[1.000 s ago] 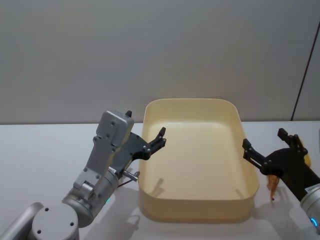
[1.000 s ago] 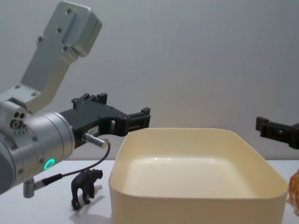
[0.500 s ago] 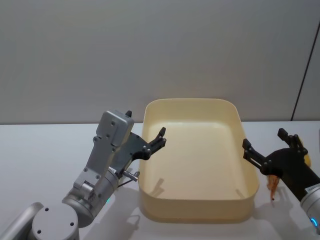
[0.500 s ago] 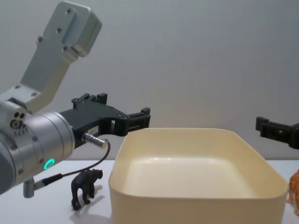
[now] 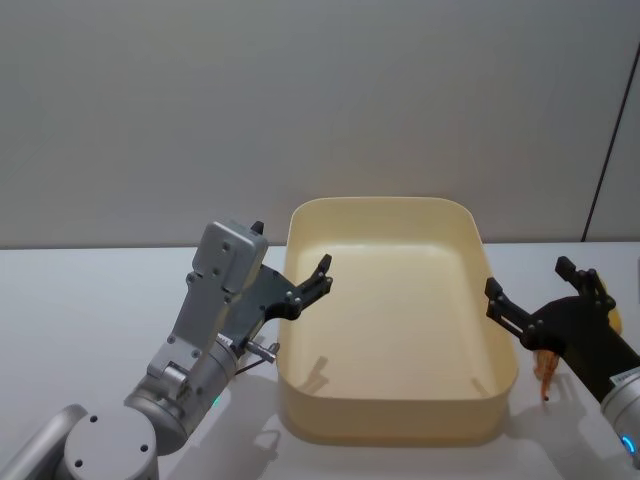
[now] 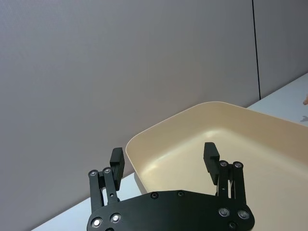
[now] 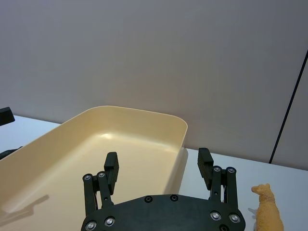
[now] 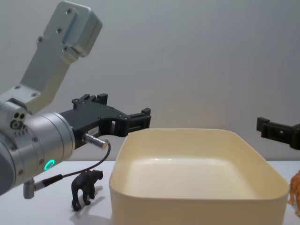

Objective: Pick up the toy alternately with two hands and place it into the central storage box.

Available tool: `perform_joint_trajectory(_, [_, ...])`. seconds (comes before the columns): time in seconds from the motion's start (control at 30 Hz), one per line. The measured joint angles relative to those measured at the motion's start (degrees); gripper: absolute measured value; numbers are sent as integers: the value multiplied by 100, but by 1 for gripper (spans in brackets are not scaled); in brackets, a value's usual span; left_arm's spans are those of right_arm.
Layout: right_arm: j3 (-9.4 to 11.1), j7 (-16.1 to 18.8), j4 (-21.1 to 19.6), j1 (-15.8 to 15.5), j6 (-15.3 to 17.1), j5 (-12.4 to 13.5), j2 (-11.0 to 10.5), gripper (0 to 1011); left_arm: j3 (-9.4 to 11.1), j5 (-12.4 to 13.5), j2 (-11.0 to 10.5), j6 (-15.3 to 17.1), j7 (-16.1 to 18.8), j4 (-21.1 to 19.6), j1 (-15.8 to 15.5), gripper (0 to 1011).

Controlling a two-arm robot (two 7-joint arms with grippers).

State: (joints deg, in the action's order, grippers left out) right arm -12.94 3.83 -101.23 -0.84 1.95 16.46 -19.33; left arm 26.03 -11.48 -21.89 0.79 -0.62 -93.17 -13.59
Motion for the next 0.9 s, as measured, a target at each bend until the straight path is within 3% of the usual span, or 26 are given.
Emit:
perform_joint_trajectory(0.57, [6, 1, -2, -11, -1, 1, -8, 1001, 0, 0, 0, 0, 0, 0, 0, 1002])
perform_joint_trajectory(0.9, [85, -150, -206, -253, 50, 39, -163, 1001, 0, 0, 0, 0, 0, 0, 0, 1002])
